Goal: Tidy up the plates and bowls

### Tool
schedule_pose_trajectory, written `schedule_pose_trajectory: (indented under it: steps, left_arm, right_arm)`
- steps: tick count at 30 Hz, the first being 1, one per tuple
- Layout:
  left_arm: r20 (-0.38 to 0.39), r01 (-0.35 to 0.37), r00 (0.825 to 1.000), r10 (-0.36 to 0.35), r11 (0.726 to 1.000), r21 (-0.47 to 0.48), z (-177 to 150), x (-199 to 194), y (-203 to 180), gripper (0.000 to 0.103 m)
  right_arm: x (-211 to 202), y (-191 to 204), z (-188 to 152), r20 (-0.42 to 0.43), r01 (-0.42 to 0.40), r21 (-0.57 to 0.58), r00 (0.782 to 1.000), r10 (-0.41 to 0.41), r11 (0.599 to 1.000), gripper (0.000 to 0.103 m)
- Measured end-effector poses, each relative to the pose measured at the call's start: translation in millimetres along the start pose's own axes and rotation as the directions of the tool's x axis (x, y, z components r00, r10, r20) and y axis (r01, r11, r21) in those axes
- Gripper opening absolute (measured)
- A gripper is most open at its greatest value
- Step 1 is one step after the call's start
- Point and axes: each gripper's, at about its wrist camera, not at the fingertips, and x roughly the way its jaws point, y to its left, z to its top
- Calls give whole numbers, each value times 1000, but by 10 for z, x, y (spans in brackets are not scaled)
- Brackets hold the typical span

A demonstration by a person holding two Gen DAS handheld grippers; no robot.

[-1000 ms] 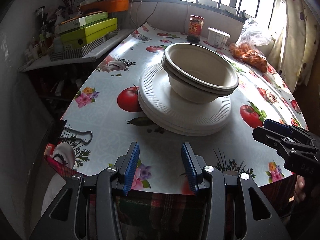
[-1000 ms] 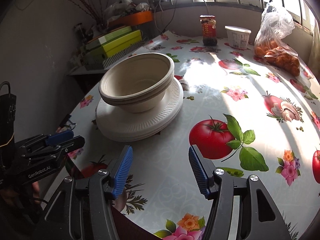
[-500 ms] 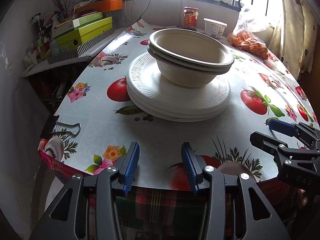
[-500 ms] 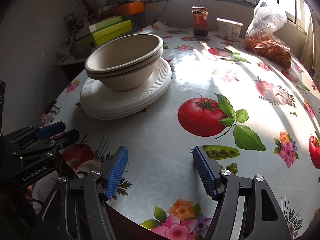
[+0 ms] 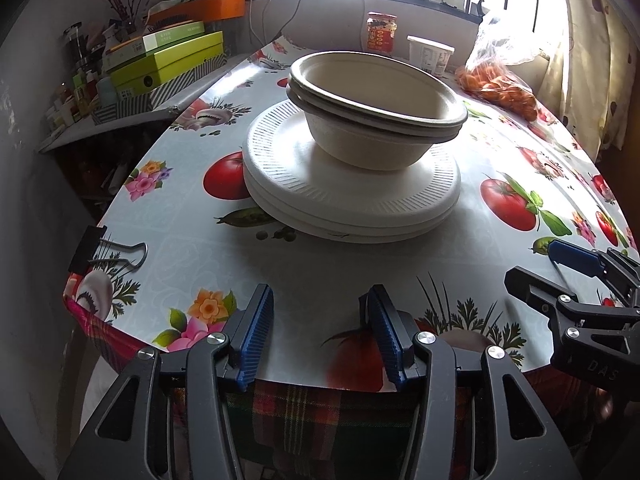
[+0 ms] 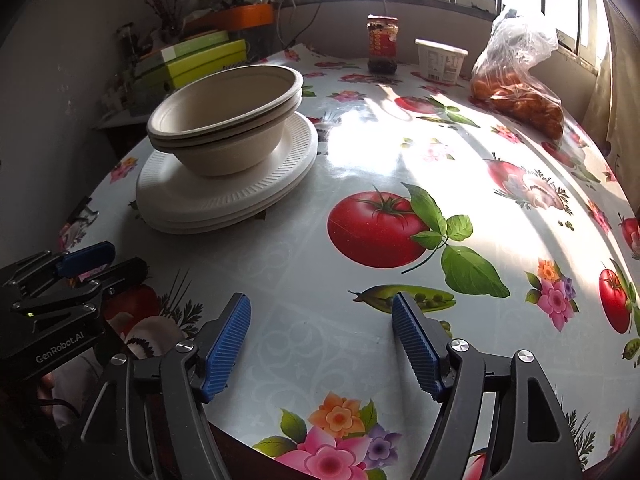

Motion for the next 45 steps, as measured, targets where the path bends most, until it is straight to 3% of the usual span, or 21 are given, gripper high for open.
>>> schedule_pose_trajectory:
  steps: [4,15,45]
  left_arm:
    - [-1,4,1000,-4,1000,8,4,9,-24,57]
    - [9,-4,1000,4,1000,-6,-10,2,-41,58]
    - [10,-7,1000,7,1000,-8,-11,2,-47,59]
  right_arm:
    - [10,46,-7,-1,18,-15,1000,-18,1000,76]
    - [30,57,-32,6,55,-10,998,-55,998,85]
    - [20,38,-42,9,57,-8,998,-57,998,85]
